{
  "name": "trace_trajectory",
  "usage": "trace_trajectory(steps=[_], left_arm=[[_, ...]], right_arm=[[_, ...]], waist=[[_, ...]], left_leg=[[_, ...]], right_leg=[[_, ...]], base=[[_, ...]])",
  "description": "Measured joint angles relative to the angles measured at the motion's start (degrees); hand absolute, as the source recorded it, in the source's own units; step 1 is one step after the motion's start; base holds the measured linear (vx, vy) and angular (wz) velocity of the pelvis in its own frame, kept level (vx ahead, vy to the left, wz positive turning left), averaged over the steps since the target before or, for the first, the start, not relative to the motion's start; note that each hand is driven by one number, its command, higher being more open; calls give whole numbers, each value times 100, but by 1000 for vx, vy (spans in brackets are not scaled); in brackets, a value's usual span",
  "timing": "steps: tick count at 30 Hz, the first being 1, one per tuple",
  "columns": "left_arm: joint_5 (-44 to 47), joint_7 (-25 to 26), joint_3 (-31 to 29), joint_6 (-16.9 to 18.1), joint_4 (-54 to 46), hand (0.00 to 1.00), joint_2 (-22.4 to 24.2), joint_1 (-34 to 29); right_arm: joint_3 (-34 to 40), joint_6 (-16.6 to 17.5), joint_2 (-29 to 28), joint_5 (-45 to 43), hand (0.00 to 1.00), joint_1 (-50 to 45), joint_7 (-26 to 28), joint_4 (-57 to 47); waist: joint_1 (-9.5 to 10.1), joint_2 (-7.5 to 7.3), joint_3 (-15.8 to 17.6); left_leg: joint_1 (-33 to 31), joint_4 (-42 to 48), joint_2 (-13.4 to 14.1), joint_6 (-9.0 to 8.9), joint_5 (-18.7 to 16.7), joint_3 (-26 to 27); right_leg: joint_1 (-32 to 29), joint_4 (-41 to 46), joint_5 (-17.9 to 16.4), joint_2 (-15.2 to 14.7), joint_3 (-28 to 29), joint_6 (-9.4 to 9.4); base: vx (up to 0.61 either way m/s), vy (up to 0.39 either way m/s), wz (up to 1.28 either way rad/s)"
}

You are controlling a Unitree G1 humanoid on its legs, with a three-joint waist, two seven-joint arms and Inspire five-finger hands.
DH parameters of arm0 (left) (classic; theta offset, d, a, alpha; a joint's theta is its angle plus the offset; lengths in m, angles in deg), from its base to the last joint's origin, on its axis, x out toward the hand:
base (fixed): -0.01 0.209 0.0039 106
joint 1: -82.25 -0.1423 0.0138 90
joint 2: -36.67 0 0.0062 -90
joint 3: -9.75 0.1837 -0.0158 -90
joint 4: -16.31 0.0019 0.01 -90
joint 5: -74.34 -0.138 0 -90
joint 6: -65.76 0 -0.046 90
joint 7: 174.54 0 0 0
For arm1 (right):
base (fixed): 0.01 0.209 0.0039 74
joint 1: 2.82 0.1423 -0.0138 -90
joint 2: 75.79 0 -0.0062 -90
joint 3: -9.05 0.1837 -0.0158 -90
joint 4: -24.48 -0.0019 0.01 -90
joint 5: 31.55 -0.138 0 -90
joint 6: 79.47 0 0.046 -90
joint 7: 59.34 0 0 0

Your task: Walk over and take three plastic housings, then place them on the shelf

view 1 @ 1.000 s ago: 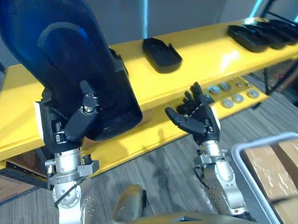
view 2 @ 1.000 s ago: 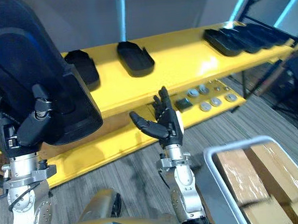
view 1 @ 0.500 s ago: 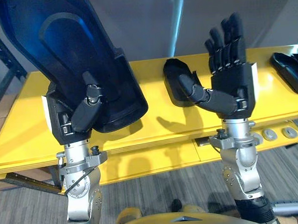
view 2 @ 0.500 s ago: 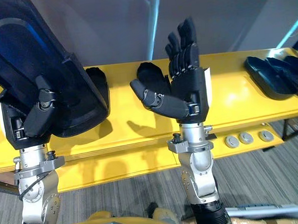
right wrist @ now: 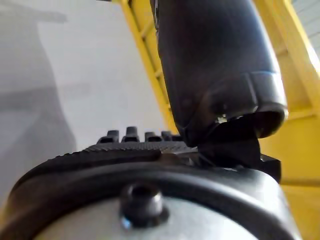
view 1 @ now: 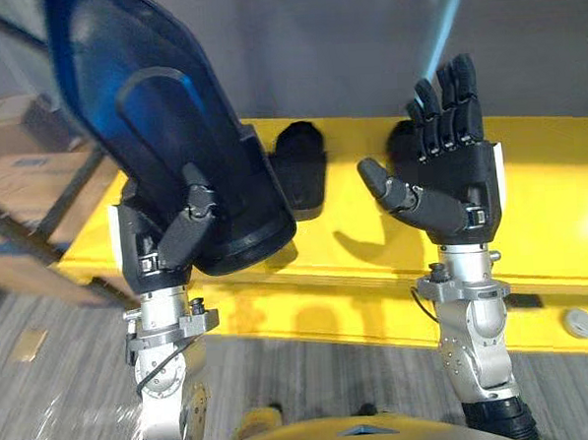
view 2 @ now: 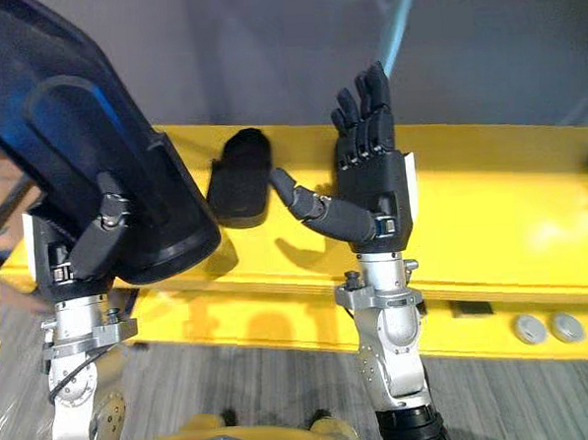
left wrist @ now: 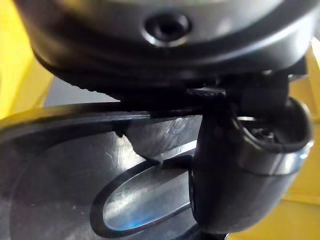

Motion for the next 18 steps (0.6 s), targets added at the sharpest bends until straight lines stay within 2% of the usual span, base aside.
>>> trace_trajectory(steps=[1,2,3,4,5,6,7,8,9,10,11,12,14,15,17,18], left_arm=[[0,1,0,1,56,0,2,-1],[2,3,-1,0,123,0,11,-39],[2,-8,-2,3,126,0,38,-122],[1,-23,-1,4,126,0,51,-139],[20,-140,-1,12,123,0,55,-154],[25,-194,-6,20,120,0,35,-145],[26,-376,-16,15,141,0,-61,-79],[26,-482,19,-10,149,0,-139,-108],[26,-558,8,-32,150,0,-160,-104],[27,-692,-40,-63,150,0,-267,-103],[26,-815,-111,-114,149,0,-382,-99],[29,-854,-158,-123,149,0,-479,-84],[100,-926,-246,-151,150,0,-722,119],[103,-950,-209,-250,160,0,-764,483],[50,-855,-99,-271,179,0,-763,811],[20,-752,7,-290,205,0,-771,968]], right_arm=[[16,0,16,-3,100,3,3,41],[26,0,65,-24,100,11,31,94],[30,3,131,-53,100,12,53,106],[41,8,163,-59,100,14,49,106],[48,15,199,-113,100,13,-10,107],[47,33,167,-169,100,11,-55,132],[79,114,-19,-185,100,9,-207,325],[59,112,-190,-166,100,-64,-325,507],[34,112,-218,-166,100,-77,-393,594],[-26,111,-296,-164,100,-94,-498,754],[-91,108,-408,-165,100,-95,-549,857],[-128,110,-426,-164,100,-98,-550,852],[-151,117,-414,-143,100,-119,-530,703],[-101,150,-393,-48,100,-192,-564,469],[-17,170,-362,94,100,-170,-555,384],[-4,162,-329,197,100,-164,-559,389]], waist=[[-2,24,32],[-11,60,79],[-44,177,59],[-61,244,38],[-111,395,-8],[-139,430,-31],[-140,250,-1],[-132,76,-10],[-110,65,6],[-69,56,42],[-38,84,63],[-60,77,59],[-132,64,51],[-157,38,34],[-216,21,24],[-274,85,57]], left_leg=[[-24,62,142,-1,40,5],[-17,87,335,27,137,-4],[3,197,472,33,141,-21],[17,289,476,16,128,-27],[102,358,433,-69,53,20],[155,285,379,-458,-272,69],[186,425,81,-782,-483,219],[88,615,-152,-589,-629,346],[15,736,-185,-511,-699,368],[-32,795,-200,-373,-736,484],[26,623,-212,-236,-667,613],[56,525,-226,-173,-618,613],[172,75,-322,-50,-373,564],[195,-246,-501,11,-152,530],[159,-387,-672,69,-40,515],[153,-391,-725,96,-21,487]], right_leg=[[0,121,-59,-110,-14,83],[-46,377,-193,-334,27,280],[-138,575,-295,-517,149,448],[-164,631,-326,-595,233,544],[-165,654,-283,-700,408,725],[-164,649,-231,-763,518,823],[-157,532,-121,-1020,842,892],[-105,234,274,-1130,1083,625],[-117,120,666,-1144,1105,580],[-146,-88,1325,-1135,1013,371],[-216,21,1272,-1037,854,242],[-217,162,1079,-884,875,358],[-134,251,296,-169,1084,663],[-77,48,-16,115,1128,460],[16,-240,-23,130,1161,409],[65,-330,43,101,1177,428]], base=[[-139,396,47],[-120,509,20],[-102,569,10],[-44,593,-2],[-4,527,-1],[34,646,0],[32,589,-8],[28,553,-13],[-15,531,-22],[-11,488,-27],[0,442,-24],[46,311,-14],[74,232,13],[45,159,22],[2,100,21],[-16,89,14]])
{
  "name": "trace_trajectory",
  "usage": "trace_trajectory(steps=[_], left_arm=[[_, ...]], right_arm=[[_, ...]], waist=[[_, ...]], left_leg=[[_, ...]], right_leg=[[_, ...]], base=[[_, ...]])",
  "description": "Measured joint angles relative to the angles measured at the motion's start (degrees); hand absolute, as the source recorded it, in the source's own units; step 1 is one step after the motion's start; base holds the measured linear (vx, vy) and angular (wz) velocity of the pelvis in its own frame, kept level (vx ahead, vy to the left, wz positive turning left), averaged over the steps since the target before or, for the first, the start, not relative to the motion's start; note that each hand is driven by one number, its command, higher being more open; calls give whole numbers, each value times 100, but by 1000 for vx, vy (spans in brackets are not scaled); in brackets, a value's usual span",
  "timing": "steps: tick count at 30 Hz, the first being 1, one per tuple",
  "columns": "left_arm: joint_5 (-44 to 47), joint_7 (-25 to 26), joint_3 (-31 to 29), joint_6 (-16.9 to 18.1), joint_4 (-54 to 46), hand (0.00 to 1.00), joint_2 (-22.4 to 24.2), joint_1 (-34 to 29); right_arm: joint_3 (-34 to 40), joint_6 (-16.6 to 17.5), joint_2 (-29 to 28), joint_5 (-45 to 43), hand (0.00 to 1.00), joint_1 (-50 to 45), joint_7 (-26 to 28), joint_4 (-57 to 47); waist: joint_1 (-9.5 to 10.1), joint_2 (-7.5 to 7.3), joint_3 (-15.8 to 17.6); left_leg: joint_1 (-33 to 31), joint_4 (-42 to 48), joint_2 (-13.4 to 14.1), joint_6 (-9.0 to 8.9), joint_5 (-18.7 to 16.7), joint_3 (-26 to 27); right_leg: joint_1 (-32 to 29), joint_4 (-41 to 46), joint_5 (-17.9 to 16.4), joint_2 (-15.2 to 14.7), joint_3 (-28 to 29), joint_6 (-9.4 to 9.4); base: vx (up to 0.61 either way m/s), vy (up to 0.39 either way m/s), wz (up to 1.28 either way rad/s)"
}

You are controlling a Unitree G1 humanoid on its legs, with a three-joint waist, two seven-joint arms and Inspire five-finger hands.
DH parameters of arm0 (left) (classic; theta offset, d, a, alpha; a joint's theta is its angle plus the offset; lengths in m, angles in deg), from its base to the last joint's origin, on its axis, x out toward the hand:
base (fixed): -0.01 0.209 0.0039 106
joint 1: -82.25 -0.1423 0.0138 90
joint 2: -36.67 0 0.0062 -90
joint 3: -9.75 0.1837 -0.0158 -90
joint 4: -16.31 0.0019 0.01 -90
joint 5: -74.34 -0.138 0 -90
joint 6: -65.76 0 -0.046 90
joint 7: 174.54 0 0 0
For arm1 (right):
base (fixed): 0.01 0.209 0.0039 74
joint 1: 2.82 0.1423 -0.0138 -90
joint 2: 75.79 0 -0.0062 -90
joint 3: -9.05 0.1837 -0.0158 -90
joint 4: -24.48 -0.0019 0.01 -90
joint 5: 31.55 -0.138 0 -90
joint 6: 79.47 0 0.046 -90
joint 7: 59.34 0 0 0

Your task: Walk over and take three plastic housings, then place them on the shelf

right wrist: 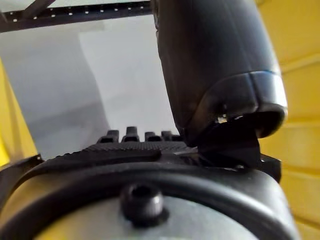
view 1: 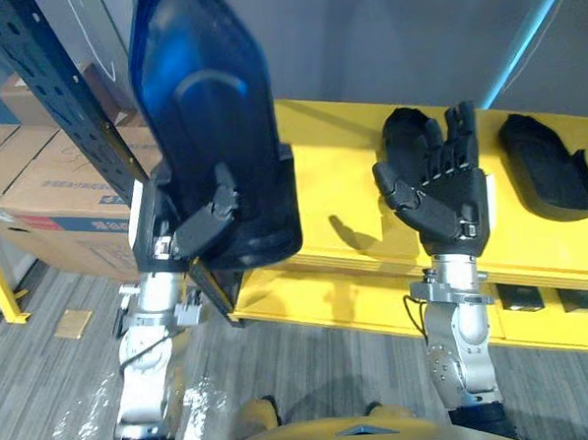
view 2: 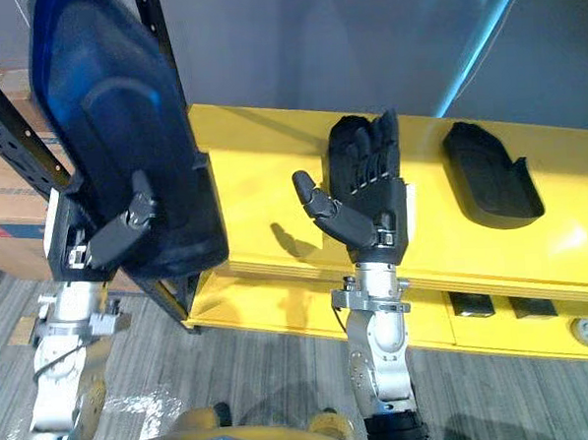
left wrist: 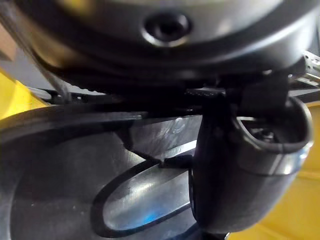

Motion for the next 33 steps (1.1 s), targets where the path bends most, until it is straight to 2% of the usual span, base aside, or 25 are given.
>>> trace_trajectory(steps=[4,5,8,12,15,20,25,28,30,33], left_arm=[[-299,253,263,-152,58,0,0,42],[-451,424,305,-229,101,0,33,-88],[-523,715,251,-324,114,0,58,-347],[-709,1012,20,-374,351,0,69,-262],[-873,1478,-150,-684,717,0,74,39],[-859,1824,-222,-761,1064,0,72,511],[-870,1856,-197,-764,1278,0,37,1181],[-799,1834,-199,-776,1675,0,-177,1643],[-422,1718,-220,-861,1995,0,-339,2033],[0,1530,-309,-956,2320,0,-442,2368]], right_arm=[[91,-37,20,85,100,-8,7,-13],[156,-158,66,83,100,1,8,-65],[285,-325,143,77,100,-59,36,-359],[334,-345,240,79,100,-61,23,-636],[308,-345,236,81,100,-85,36,-721],[296,-364,237,75,100,-121,147,-967],[6,-398,263,76,100,-93,291,-1181],[-109,-420,434,75,100,-34,387,-1319],[-119,-432,616,66,100,-14,410,-1461],[-120,-537,731,34,100,47,457,-1488]], waist=[[-44,40,-1],[-68,39,2],[-145,50,105],[-173,55,302],[-179,46,502],[-194,23,643],[-215,5,753],[-278,2,864],[-361,33,1012],[-363,28,1055]], left_leg=[[19,-65,26,-30,46,7],[23,-93,81,-63,62,55],[10,-239,179,-136,159,100],[-79,-377,235,-172,297,228],[-80,-475,237,-174,363,375],[-178,-475,243,-165,375,549],[-219,-450,283,-184,346,687],[-310,-266,315,-212,187,852],[-383,-98,376,-202,96,1107],[-417,-34,407,-199,58,1340]], right_leg=[[-20,-4,27,33,29,4],[-53,-16,44,125,87,-27],[-184,27,50,231,156,-97],[-522,220,45,284,313,-125],[-729,384,52,281,481,-111],[-985,548,38,267,638,-126],[-1130,733,-14,246,769,-143],[-1287,911,-57,202,899,-123],[-1357,1008,-75,158,944,-95],[-1464,1046,-72,151,1077,-89]], base=[[-43,-1,-4],[-58,-50,-19],[-58,-59,-13],[-70,-48,-19],[-33,-11,-19],[-23,-1,-15],[-29,-6,-11],[-62,35,-15],[-36,22,-8],[-21,19,-17]])
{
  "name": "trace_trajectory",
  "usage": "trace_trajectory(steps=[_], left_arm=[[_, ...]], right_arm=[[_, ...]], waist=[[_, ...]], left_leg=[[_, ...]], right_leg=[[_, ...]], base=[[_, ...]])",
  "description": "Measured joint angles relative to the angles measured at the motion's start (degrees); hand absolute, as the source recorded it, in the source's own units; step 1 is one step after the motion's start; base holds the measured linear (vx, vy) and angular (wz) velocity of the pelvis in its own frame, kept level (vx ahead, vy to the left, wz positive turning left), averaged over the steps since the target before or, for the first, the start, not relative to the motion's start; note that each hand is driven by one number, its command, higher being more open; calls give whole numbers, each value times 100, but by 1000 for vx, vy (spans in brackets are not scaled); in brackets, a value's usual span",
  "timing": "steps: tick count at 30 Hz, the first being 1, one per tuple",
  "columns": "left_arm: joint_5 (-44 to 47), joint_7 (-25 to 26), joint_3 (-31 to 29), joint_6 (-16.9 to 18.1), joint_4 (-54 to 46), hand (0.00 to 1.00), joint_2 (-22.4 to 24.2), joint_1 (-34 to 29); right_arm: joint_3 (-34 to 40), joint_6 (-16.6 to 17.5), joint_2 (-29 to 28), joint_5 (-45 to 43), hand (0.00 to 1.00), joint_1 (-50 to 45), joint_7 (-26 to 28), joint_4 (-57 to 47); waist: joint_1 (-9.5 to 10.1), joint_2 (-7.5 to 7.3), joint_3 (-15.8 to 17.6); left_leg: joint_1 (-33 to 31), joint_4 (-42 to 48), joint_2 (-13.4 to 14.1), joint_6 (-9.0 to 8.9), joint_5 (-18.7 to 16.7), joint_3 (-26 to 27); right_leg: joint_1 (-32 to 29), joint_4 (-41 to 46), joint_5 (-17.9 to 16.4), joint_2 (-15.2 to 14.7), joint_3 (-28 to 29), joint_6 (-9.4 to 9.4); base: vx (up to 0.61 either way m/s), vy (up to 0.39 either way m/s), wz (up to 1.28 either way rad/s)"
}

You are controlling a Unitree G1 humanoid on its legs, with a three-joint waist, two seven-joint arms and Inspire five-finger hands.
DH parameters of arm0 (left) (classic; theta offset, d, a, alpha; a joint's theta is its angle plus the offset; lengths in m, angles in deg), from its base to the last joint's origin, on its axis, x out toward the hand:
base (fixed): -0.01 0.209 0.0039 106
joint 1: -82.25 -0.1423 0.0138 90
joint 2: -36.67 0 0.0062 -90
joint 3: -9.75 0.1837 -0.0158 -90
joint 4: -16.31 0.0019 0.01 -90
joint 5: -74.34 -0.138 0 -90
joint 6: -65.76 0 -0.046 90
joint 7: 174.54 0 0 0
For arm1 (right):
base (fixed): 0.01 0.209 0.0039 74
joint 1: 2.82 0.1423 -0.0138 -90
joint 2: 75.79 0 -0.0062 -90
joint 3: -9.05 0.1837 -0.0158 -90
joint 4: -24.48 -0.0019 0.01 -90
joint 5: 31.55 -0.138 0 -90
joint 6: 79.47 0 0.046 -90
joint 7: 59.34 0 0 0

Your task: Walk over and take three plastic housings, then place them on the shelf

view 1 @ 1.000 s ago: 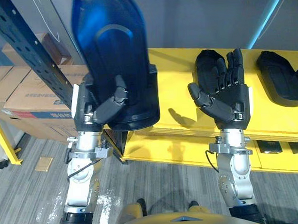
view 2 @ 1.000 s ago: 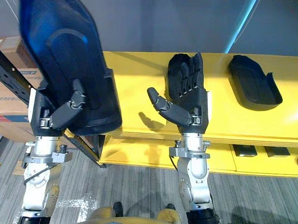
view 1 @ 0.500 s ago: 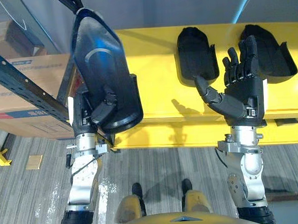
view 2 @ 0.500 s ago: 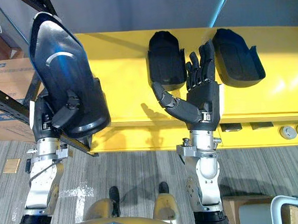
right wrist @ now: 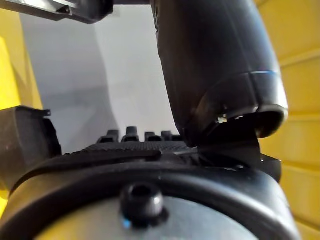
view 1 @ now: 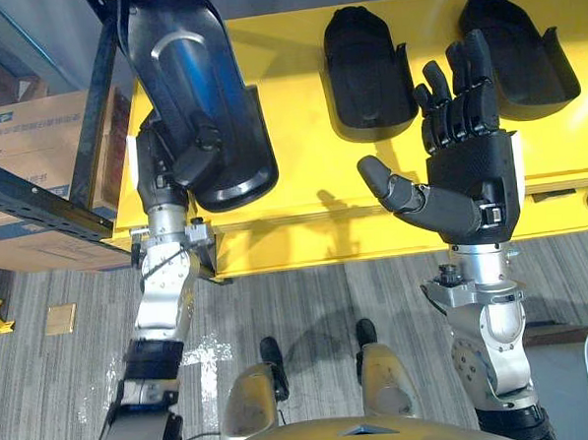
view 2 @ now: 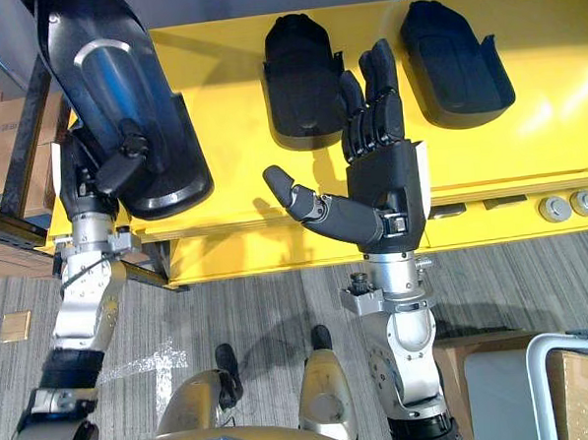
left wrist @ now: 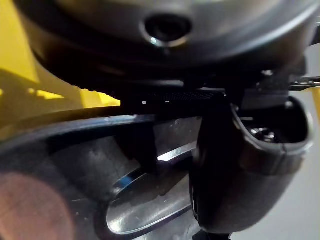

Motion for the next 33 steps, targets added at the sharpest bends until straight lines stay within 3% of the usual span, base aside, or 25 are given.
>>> trace_trajectory(steps=[5,16,17,21,33], left_arm=[[740,-139,-333,-259,855,0,-216,854],[1134,-684,-509,-611,1487,0,-611,1539],[1208,-770,-487,-721,1584,100,-684,1623],[1403,-1053,-452,-947,1831,100,-834,1819],[1122,-1019,-241,-1082,2214,100,-1138,1891]], right_arm=[[-14,-308,119,-24,100,336,209,-94],[0,-394,452,-464,100,469,446,-418],[-1,-435,456,-484,100,476,451,-421],[-3,-528,471,-556,100,483,504,-433],[-30,-627,609,-711,100,544,676,-446]], waist=[[-106,35,174],[-113,128,438],[-118,143,454],[-124,155,462],[-270,192,480]], left_leg=[[-147,204,52,14,9,238],[-163,202,79,-26,-17,403],[-161,202,80,-25,-17,417],[-158,201,70,-14,-10,485],[65,166,48,-5,-36,742]], right_leg=[[-159,150,-42,-23,81,66],[-360,372,-116,-7,230,125],[-363,382,-116,-11,231,126],[-409,430,-132,-22,281,149],[-289,451,-147,-80,374,186]], base=[[3,6,-2],[-13,-14,-4],[0,0,0],[7,-4,-3],[1,2,-2]])
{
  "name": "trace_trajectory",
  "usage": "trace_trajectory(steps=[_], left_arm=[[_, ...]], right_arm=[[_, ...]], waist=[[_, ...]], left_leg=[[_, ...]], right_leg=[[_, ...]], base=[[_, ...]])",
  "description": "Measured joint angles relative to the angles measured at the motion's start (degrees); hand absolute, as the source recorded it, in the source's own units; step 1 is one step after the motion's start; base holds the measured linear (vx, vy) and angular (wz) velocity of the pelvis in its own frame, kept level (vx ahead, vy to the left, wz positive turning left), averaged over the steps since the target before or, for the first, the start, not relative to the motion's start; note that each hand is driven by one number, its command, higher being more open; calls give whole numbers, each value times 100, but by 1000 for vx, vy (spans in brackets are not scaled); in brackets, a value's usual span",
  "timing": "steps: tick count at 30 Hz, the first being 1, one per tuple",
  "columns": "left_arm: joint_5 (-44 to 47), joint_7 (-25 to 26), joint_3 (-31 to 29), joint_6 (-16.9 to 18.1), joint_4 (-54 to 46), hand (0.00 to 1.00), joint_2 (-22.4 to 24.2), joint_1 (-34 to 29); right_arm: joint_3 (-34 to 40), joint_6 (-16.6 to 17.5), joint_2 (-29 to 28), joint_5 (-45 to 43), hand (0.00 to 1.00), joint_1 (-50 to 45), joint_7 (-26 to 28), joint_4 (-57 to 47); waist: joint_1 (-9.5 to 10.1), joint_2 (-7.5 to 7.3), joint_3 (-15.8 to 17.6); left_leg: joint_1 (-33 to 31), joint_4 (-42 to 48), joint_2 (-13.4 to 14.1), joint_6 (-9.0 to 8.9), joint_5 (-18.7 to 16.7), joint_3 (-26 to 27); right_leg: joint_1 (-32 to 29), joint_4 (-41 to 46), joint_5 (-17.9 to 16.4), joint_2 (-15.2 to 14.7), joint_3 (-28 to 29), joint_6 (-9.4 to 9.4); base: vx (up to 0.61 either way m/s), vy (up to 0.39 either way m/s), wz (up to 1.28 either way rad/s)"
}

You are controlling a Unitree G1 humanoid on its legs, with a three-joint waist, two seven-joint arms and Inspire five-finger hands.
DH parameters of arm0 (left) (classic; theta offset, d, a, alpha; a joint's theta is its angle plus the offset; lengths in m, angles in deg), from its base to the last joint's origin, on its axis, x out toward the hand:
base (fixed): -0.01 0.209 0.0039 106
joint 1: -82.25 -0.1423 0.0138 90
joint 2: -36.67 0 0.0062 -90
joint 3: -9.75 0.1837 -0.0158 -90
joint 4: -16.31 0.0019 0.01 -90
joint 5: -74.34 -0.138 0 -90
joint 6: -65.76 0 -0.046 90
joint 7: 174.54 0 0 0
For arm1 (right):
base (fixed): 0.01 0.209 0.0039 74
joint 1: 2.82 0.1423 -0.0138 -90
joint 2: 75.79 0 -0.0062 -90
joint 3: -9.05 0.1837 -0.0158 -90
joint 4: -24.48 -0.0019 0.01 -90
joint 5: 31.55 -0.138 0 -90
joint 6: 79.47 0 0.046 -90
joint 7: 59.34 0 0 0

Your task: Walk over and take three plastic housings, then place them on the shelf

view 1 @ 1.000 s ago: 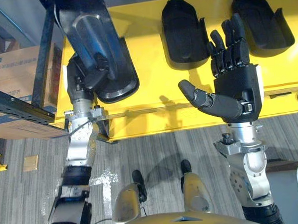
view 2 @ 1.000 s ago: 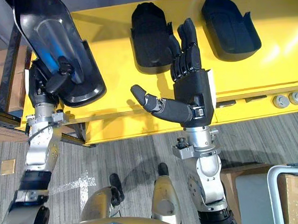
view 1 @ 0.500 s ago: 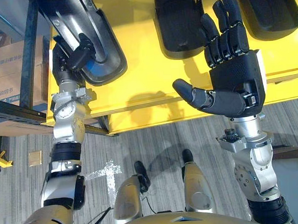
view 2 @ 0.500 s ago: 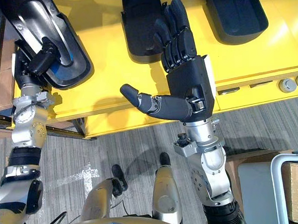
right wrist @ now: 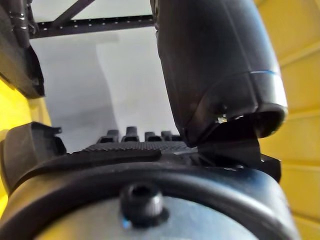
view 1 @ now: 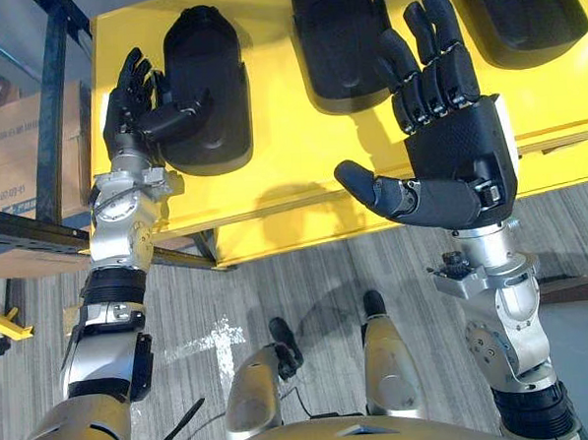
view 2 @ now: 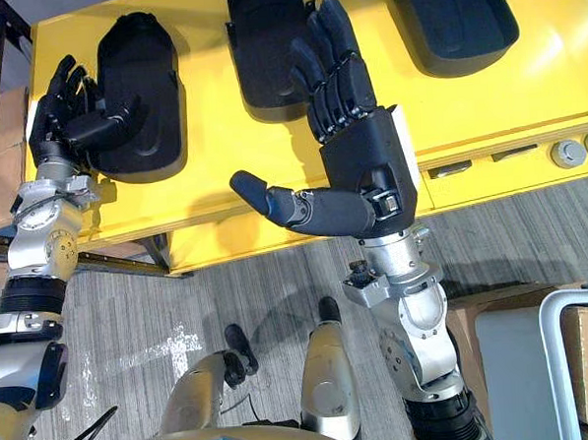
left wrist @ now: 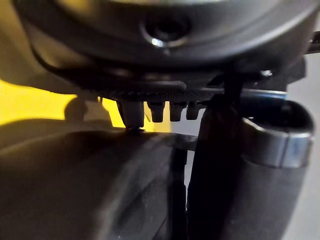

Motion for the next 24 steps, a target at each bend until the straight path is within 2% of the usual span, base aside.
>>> trace_trajectory(steps=[5,11,13,16,20,24], left_arm=[[-2,133,-16,-282,116,100,-43,71],[25,521,-48,-293,360,100,-19,27],[53,778,-41,-124,339,100,145,-155],[55,1225,-20,154,-134,100,650,-723],[-432,1799,125,174,-1351,100,1214,-1634],[-1060,2087,126,87,-2171,100,1268,-2060]], right_arm=[[-115,-5,9,-20,100,-108,2,-3],[-268,-6,-1,-14,100,-266,9,-4],[-267,-4,-70,14,100,-410,13,-3],[-268,64,-220,109,100,-574,51,-1],[-328,228,-302,501,100,-389,-139,83],[-447,154,-288,781,100,140,-447,714]], waist=[[-81,21,-13],[-192,43,-188],[-216,32,-298],[-221,-7,-508],[-209,-147,-730],[-127,-175,-1015]], left_leg=[[147,-39,13,22,-20,101],[328,-180,7,74,43,128],[484,-328,-20,67,112,105],[767,-619,-74,43,245,47],[1048,-937,-92,1,410,-228],[1113,-1107,-158,2,543,-516]], right_leg=[[133,-43,7,-6,24,16],[336,-229,44,-3,-12,67],[493,-334,47,-5,-64,68],[758,-510,47,-13,-174,68],[1147,-724,47,10,-447,67],[1379,-870,57,35,-714,53]], base=[[0,3,-2],[28,0,0],[67,-8,6],[104,-12,13],[56,-32,23],[-12,-38,36]])
